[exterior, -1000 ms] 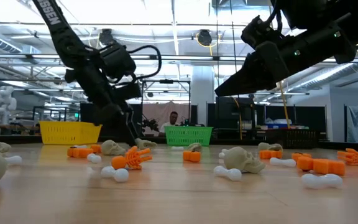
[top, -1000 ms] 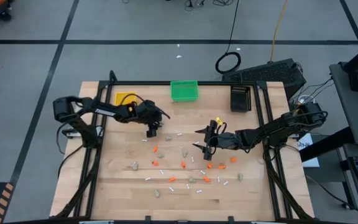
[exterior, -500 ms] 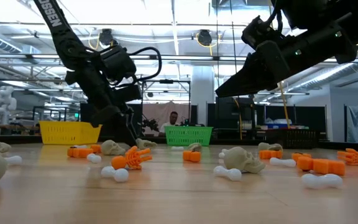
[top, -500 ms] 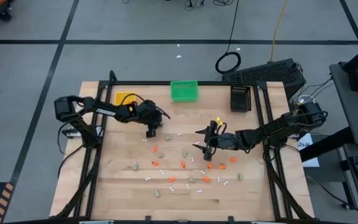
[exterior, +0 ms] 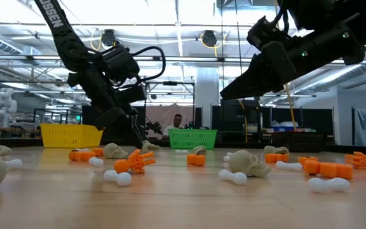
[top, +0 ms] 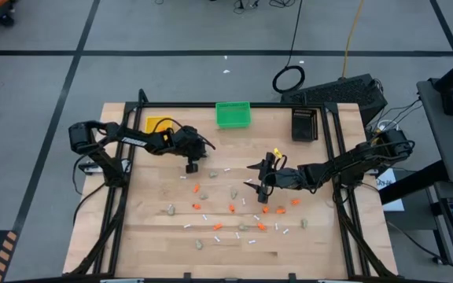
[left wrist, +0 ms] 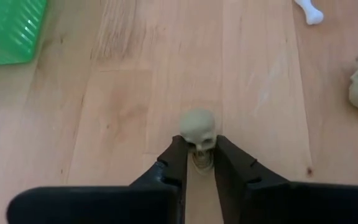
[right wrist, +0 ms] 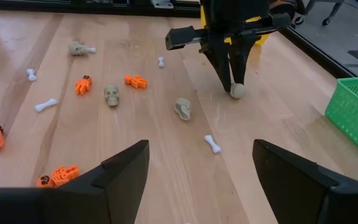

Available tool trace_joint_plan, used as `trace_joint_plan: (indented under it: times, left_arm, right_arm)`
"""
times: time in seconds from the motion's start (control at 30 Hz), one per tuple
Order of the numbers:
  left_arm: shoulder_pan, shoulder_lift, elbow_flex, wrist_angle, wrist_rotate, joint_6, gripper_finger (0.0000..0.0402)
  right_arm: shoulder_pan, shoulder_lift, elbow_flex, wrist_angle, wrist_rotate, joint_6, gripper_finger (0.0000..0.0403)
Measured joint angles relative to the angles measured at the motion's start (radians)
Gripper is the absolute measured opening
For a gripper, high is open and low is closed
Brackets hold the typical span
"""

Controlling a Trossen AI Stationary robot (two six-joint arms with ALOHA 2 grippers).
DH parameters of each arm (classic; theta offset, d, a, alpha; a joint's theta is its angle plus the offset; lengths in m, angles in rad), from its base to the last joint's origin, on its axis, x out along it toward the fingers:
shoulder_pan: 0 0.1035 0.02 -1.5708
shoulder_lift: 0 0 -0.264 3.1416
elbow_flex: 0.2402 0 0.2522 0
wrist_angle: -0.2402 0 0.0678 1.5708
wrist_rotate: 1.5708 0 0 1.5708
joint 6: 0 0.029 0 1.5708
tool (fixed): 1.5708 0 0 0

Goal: Sort Halloween decoration
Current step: Put the gray skull toy into the green bin

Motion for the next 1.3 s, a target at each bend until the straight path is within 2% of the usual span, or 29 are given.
trace_joint_plan:
  times: [0.27, 0.5, 1.3]
  left_arm:
    - [0.000, -0.001, 0.000, 0.002, 0.000, 0.000, 0.0053]
    - [-0.008, -0.054, 0.000, 0.021, 0.000, -0.008, 0.0053]
    - [-0.115, -0.441, 0.000, 0.025, 0.001, -0.010, 0.0054]
  right_arm:
    - [0.000, 0.000, 0.000, 0.000, 0.000, 0.000, 0.0272]
    - [0.000, 0.000, 0.000, 0.000, 0.000, 0.013, 0.0272]
    - [0.000, 0.000, 0.000, 0.018, 0.002, 0.026, 0.0272]
